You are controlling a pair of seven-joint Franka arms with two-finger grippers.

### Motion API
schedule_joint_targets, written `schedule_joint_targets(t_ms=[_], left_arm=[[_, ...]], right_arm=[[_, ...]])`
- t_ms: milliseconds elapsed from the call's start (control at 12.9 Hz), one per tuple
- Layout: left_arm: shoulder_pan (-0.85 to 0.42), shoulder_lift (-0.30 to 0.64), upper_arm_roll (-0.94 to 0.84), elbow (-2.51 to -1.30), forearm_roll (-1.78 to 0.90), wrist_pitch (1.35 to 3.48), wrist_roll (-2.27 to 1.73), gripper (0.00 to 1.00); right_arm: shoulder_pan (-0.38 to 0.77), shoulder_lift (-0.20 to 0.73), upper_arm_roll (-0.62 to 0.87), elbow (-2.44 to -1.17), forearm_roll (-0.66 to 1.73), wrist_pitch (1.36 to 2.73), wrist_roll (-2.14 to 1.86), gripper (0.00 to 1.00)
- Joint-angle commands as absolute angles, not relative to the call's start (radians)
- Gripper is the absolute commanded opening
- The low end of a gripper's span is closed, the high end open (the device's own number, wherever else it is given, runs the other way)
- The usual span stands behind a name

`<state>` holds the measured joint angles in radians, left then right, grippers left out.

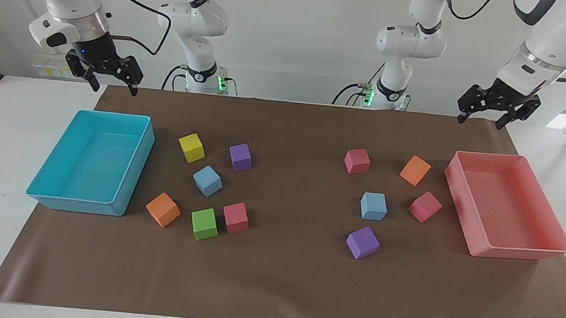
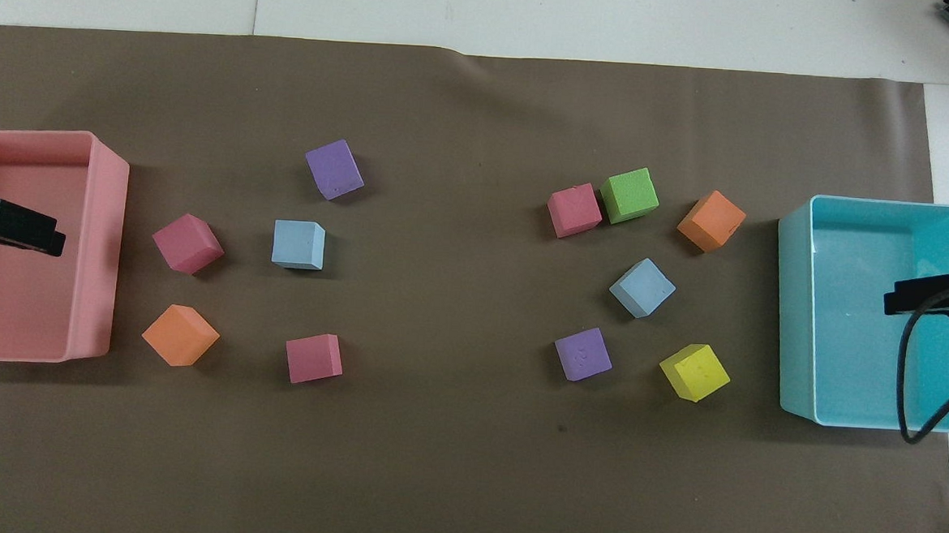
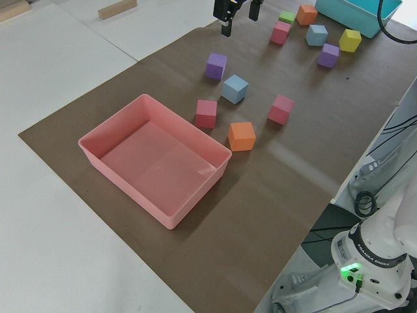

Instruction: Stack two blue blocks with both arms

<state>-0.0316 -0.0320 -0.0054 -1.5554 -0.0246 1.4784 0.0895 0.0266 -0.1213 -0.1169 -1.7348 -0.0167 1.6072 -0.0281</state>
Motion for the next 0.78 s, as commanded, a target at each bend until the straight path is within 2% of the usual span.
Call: schedule_joint_targets(t_ms=[0, 699], left_arm=[[-0.037, -0.071, -0.003, -1.597, -0.018, 1.491, 0.101, 1.00], [-0.049, -0.061, -0.017, -1.582, -0.032, 1.500, 0.089, 1.00]], right_arm=[[0.014, -0.086, -0.112, -1.680, 0.026, 1.551, 0.014, 1.00], [0.028, -0.097, -0.103, -1.694, 0.003, 1.569, 0.058, 1.00]])
